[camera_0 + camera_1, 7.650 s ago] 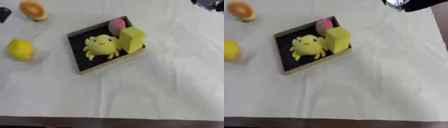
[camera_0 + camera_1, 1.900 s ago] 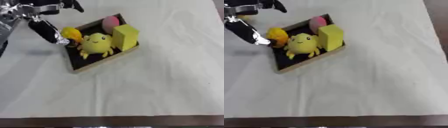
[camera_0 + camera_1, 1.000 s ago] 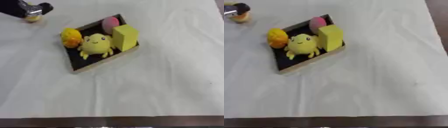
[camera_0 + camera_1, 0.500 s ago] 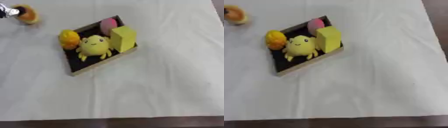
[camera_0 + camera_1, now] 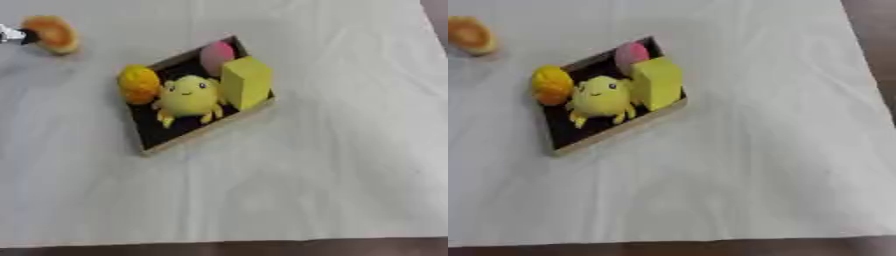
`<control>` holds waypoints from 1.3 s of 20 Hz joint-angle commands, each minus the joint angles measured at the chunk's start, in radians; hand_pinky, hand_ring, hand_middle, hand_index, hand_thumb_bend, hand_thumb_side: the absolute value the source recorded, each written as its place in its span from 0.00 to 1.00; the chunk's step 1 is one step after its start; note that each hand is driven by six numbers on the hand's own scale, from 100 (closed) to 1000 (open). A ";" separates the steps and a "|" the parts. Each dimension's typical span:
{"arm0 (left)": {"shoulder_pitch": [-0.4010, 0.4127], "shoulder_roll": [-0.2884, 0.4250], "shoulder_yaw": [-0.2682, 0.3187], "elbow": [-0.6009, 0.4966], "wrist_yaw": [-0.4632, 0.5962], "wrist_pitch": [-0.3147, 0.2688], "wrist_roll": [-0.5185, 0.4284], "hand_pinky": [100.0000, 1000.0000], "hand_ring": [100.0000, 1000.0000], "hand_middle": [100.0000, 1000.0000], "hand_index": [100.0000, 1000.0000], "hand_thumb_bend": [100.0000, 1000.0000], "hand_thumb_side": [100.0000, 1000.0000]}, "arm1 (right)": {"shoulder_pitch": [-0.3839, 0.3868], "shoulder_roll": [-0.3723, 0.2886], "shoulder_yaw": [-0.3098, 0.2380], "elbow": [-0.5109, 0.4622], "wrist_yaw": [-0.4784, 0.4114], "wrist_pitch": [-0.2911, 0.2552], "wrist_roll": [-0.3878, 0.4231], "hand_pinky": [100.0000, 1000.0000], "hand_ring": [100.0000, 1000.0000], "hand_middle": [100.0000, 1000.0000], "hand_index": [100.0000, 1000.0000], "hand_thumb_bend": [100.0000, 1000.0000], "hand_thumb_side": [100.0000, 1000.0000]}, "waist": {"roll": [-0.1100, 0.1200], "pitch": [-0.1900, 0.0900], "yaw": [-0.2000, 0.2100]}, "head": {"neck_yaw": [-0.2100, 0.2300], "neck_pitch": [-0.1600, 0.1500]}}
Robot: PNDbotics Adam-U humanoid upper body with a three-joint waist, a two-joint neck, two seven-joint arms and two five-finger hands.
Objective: Pick up objects on the table and place them in the box.
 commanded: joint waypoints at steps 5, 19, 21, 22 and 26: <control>-0.057 -0.006 0.034 0.092 -0.022 -0.008 0.003 0.93 0.94 0.87 0.91 0.46 0.16 | -0.010 -0.044 -0.017 -0.010 0.000 0.004 -0.005 0.77 0.68 0.58 0.76 0.00 1.00 | 0.009 0.003 -0.006 | 0.010 -0.027; -0.121 -0.051 0.058 0.231 -0.095 -0.002 -0.004 0.93 0.94 0.88 0.91 0.38 0.03 | -0.015 -0.044 -0.020 -0.008 0.001 0.002 -0.013 0.77 0.67 0.58 0.76 0.00 1.00 | 0.003 0.028 -0.009 | 0.030 -0.035; -0.131 -0.061 0.060 0.245 -0.106 0.004 0.009 0.93 0.94 0.88 0.91 0.38 0.03 | -0.019 -0.043 -0.018 -0.008 0.002 0.003 -0.012 0.77 0.67 0.58 0.76 0.00 1.00 | 0.004 0.034 -0.012 | 0.034 -0.039; -0.136 -0.066 0.059 0.252 -0.116 0.007 0.017 0.93 0.94 0.88 0.91 0.38 0.03 | -0.020 -0.042 -0.017 -0.008 0.002 0.003 -0.011 0.77 0.67 0.58 0.76 0.00 1.00 | 0.004 0.038 -0.013 | 0.036 -0.041; -0.152 -0.080 0.061 0.273 -0.147 0.017 0.038 0.93 0.94 0.88 0.91 0.38 0.03 | -0.025 -0.040 -0.016 -0.006 0.005 0.004 -0.009 0.77 0.67 0.57 0.75 0.00 1.00 | 0.008 0.051 -0.016 | 0.041 -0.047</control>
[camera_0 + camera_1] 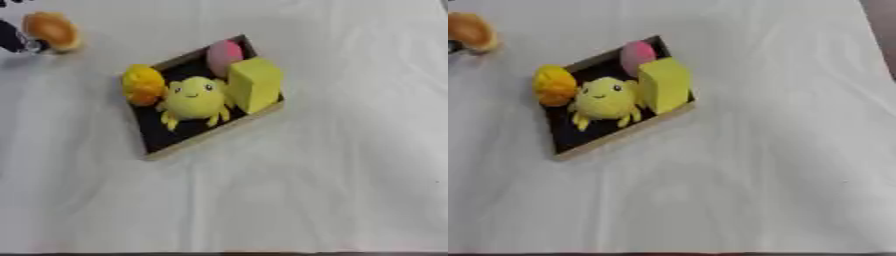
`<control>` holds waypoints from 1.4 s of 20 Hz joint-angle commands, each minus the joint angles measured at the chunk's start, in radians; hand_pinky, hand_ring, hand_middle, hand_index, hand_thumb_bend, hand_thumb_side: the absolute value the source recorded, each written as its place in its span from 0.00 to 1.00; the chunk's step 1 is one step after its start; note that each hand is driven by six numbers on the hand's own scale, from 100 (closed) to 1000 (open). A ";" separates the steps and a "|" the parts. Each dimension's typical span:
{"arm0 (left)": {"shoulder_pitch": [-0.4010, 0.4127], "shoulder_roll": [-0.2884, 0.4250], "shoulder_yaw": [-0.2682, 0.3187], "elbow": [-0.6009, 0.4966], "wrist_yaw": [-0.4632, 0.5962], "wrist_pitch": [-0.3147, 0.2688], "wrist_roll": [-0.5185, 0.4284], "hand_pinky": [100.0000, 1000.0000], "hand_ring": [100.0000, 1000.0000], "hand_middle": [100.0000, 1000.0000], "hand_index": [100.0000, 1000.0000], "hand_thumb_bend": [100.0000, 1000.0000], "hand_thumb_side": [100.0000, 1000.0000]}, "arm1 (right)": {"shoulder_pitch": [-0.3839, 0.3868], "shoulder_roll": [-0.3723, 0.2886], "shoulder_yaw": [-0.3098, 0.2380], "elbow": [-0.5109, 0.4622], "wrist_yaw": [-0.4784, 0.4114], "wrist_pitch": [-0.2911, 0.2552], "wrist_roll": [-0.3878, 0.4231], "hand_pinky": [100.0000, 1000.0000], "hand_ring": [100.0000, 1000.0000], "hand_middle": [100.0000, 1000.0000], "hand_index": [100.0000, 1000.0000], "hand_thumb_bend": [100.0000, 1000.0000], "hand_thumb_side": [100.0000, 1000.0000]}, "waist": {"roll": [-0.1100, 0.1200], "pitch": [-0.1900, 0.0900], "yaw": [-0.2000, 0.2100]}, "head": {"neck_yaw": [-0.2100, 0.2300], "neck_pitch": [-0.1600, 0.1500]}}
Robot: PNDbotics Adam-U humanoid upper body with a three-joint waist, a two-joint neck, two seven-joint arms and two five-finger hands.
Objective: Pick up objects on the table and place them in the box.
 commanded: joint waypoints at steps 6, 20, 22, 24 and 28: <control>-0.038 0.007 0.016 0.020 -0.045 0.012 0.032 0.92 0.93 0.86 0.91 0.35 0.03 | -0.019 -0.035 -0.012 0.000 0.003 0.000 -0.001 0.77 0.66 0.57 0.75 0.00 1.00 | 0.013 0.011 -0.005 | 0.011 -0.026; -0.040 0.003 0.002 -0.001 -0.063 0.017 0.031 0.77 0.68 0.54 0.67 0.00 0.00 | -0.015 -0.029 -0.014 0.014 -0.006 0.001 -0.008 0.77 0.66 0.57 0.75 0.00 1.00 | 0.013 0.004 -0.005 | 0.015 -0.015; -0.038 0.004 -0.004 -0.021 -0.065 0.012 0.040 0.76 0.68 0.53 0.66 0.00 0.00 | -0.015 -0.028 -0.014 0.015 -0.008 0.001 -0.008 0.77 0.66 0.57 0.75 0.00 1.00 | 0.011 0.000 0.000 | 0.013 -0.011; -0.033 0.008 -0.015 -0.060 -0.054 -0.004 0.045 0.76 0.67 0.53 0.65 0.00 0.00 | -0.014 -0.028 -0.015 0.015 -0.010 0.001 -0.010 0.77 0.66 0.57 0.75 0.00 1.00 | 0.008 -0.007 0.006 | 0.006 -0.005; -0.016 0.025 -0.056 -0.187 -0.009 -0.046 0.042 0.75 0.66 0.52 0.65 0.00 0.00 | -0.013 -0.027 -0.014 0.015 -0.012 -0.001 -0.010 0.78 0.66 0.57 0.75 0.00 1.00 | 0.006 -0.024 0.014 | -0.012 0.002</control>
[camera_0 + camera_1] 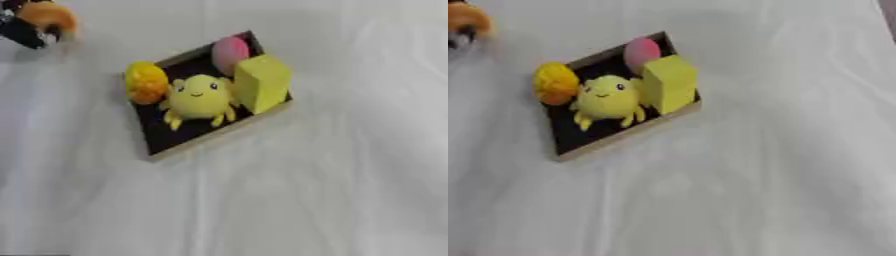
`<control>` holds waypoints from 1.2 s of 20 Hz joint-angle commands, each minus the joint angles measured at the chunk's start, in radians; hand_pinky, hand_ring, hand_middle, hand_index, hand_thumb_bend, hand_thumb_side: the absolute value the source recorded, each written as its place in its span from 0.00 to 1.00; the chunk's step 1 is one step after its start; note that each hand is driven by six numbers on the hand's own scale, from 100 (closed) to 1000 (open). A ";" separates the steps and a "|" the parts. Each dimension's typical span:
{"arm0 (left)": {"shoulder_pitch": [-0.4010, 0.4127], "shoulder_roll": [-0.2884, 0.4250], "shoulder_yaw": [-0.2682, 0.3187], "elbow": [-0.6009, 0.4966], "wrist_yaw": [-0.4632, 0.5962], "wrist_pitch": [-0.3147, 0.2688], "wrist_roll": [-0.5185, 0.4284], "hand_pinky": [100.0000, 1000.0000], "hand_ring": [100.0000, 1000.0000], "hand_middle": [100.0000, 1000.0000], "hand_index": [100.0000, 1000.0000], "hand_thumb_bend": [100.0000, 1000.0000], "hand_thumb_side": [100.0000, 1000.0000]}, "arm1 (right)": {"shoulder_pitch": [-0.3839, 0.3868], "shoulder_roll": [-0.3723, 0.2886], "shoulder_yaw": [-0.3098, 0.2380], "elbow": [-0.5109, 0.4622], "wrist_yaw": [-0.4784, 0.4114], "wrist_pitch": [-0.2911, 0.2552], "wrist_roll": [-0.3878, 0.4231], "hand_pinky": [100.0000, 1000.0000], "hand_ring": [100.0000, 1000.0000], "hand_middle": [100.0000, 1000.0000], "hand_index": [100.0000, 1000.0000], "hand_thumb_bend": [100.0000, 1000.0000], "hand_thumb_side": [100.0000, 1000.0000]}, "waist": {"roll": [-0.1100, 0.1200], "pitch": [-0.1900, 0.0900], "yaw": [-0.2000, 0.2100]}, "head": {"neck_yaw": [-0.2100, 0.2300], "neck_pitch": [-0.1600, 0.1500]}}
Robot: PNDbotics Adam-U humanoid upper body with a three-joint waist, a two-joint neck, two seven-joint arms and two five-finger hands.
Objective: Pick up objects on the table and place them in the box.
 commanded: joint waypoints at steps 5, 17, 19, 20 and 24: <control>0.013 0.056 -0.080 -0.234 0.092 -0.050 -0.025 0.75 0.66 0.52 0.65 0.00 0.00 | -0.010 -0.022 -0.010 -0.003 -0.006 -0.002 0.001 0.78 0.67 0.57 0.75 0.00 1.00 | 0.002 -0.071 0.006 | -0.029 0.010; 0.014 -0.006 -0.248 -0.539 0.341 -0.006 -0.137 0.75 0.67 0.53 0.67 0.00 0.00 | -0.036 0.003 0.009 -0.003 -0.006 0.004 0.020 0.78 0.67 0.57 0.75 0.00 0.99 | 0.003 -0.117 0.004 | -0.045 0.028; 0.010 -0.025 -0.269 -0.556 0.374 0.009 -0.152 0.75 0.67 0.54 0.68 0.00 0.00 | -0.039 0.007 0.011 -0.002 -0.007 0.006 0.022 0.78 0.67 0.57 0.75 0.00 0.99 | 0.003 -0.120 0.004 | -0.046 0.031; 0.008 -0.034 -0.276 -0.559 0.387 0.018 -0.157 0.75 0.68 0.54 0.68 0.00 0.00 | -0.040 0.009 0.012 -0.002 -0.007 0.007 0.022 0.78 0.67 0.57 0.75 0.00 0.99 | 0.003 -0.121 0.004 | -0.047 0.032; 0.005 -0.062 -0.304 -0.550 0.417 0.042 -0.172 0.75 0.69 0.55 0.70 0.00 0.00 | -0.047 0.014 0.015 -0.004 -0.007 0.009 0.024 0.78 0.67 0.57 0.75 0.00 0.99 | 0.003 -0.123 0.003 | -0.050 0.036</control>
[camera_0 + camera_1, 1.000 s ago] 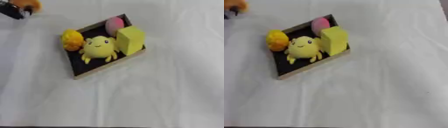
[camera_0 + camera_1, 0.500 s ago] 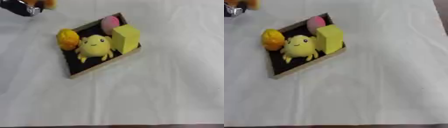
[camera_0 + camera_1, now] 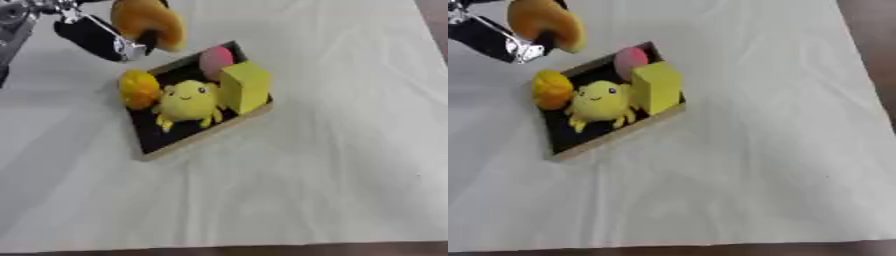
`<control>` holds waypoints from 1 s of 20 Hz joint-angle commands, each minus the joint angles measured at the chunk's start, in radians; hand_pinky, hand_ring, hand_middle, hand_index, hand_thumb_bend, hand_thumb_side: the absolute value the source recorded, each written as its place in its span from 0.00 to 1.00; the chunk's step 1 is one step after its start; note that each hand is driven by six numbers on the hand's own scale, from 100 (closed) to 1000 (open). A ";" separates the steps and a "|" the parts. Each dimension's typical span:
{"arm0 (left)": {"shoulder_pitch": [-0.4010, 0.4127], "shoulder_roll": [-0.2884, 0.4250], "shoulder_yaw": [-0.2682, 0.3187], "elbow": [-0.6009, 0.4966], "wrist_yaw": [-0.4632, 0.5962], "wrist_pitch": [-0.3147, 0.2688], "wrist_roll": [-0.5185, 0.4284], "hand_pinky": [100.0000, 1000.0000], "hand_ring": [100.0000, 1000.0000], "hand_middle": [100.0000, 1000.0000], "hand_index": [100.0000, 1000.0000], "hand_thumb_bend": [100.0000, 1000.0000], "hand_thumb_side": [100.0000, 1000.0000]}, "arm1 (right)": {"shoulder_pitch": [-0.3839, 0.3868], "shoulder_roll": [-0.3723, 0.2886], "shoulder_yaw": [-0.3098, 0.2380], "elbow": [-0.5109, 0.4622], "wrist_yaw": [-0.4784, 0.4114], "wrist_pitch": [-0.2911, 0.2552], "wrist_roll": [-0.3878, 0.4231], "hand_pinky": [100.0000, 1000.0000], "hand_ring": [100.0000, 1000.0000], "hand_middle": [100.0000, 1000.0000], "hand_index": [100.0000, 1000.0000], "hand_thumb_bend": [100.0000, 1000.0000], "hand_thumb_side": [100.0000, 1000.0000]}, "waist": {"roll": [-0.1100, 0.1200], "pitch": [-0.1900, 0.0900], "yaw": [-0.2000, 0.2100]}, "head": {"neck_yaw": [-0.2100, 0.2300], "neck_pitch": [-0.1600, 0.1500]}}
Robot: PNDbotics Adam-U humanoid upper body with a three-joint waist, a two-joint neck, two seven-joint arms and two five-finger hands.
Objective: Pick up objects on the table and place them in the box.
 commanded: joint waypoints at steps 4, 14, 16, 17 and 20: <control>-0.025 -0.027 -0.024 0.010 0.022 0.026 -0.016 0.76 0.70 0.56 0.71 0.01 0.00 | -0.022 -0.013 -0.008 -0.007 -0.005 -0.001 0.001 0.78 0.67 0.57 0.75 0.00 0.99 | 0.002 -0.041 -0.002 | -0.006 0.010; -0.018 -0.056 -0.043 0.092 -0.053 0.003 -0.043 0.87 0.87 0.80 0.89 0.29 0.12 | -0.025 -0.008 -0.007 -0.011 -0.007 0.000 -0.001 0.78 0.67 0.57 0.75 0.00 0.99 | 0.001 -0.034 -0.002 | -0.010 0.012; -0.018 -0.055 -0.039 0.095 -0.073 -0.010 -0.048 0.92 0.93 0.89 0.94 0.37 0.20 | -0.024 -0.009 -0.007 -0.011 -0.007 0.000 -0.002 0.78 0.67 0.57 0.75 0.00 0.99 | 0.001 -0.033 0.000 | -0.011 0.012; -0.018 -0.054 -0.037 0.094 -0.086 -0.016 -0.048 0.95 0.94 0.90 0.95 0.42 0.23 | -0.023 -0.008 -0.007 -0.011 -0.007 0.000 -0.002 0.78 0.67 0.57 0.75 0.00 0.99 | 0.001 -0.033 0.000 | -0.011 0.012; -0.017 -0.051 -0.030 0.085 -0.135 -0.035 -0.049 0.95 0.94 0.88 0.95 0.48 0.26 | -0.022 -0.008 -0.007 -0.010 -0.008 0.001 -0.002 0.78 0.67 0.57 0.75 0.00 0.99 | 0.000 -0.034 0.001 | -0.010 0.012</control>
